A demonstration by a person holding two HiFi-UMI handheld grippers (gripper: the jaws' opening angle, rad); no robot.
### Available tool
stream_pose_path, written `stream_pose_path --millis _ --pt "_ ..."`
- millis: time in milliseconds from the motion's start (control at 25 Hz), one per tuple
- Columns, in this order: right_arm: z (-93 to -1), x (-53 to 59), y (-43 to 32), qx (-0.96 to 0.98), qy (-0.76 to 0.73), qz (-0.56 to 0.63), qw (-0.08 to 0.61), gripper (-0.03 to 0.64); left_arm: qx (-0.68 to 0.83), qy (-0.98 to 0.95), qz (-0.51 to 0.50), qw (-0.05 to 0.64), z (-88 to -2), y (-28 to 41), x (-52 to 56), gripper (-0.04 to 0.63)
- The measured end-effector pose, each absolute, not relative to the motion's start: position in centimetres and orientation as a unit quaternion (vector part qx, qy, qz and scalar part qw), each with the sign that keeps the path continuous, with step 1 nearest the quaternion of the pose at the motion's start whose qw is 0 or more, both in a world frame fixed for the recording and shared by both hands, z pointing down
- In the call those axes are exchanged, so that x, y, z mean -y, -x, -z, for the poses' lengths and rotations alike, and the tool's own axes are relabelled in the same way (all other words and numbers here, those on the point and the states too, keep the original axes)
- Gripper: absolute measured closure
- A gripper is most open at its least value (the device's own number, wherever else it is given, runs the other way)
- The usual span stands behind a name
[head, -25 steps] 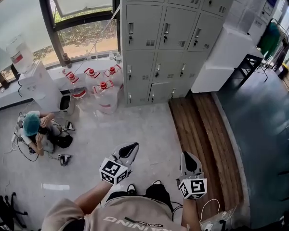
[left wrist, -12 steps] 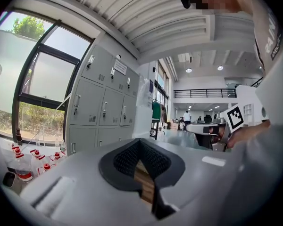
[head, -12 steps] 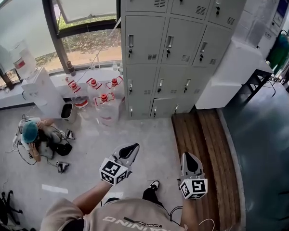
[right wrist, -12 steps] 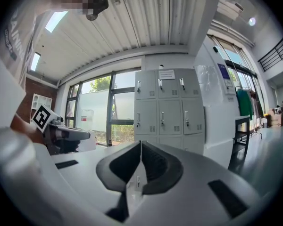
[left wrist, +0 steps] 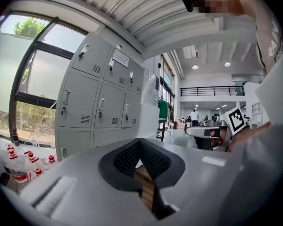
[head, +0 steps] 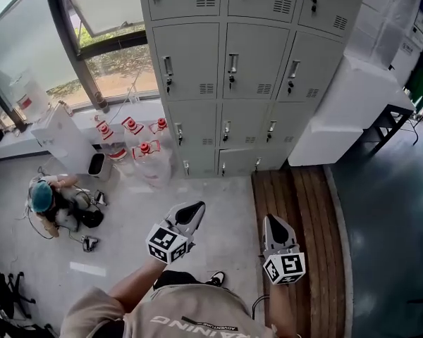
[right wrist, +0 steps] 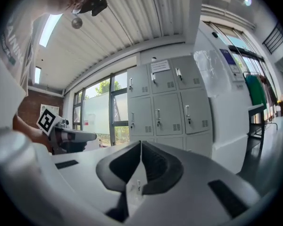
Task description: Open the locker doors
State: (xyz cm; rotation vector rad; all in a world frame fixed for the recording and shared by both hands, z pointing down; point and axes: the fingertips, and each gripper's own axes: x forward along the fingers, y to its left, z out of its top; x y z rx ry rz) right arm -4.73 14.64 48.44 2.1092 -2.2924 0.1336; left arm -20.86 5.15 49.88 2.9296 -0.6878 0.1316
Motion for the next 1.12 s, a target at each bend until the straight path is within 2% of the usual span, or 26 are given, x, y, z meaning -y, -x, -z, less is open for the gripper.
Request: stream_pose_path --millis 440,1120 --pt "-49.4 -5.2 0.5 0.755 -0.654 -0.046 0.015 0.604 0.248 -0.965 -0.045 0.07 -50.6 16.2 3.1 0.589" --pt "-46.3 17.6 -3.3 0.748 -0.663 -0.019 0.021 0.604 0.213 -0.974 -0.019 0.07 -49.2 9.9 25.2 0.589"
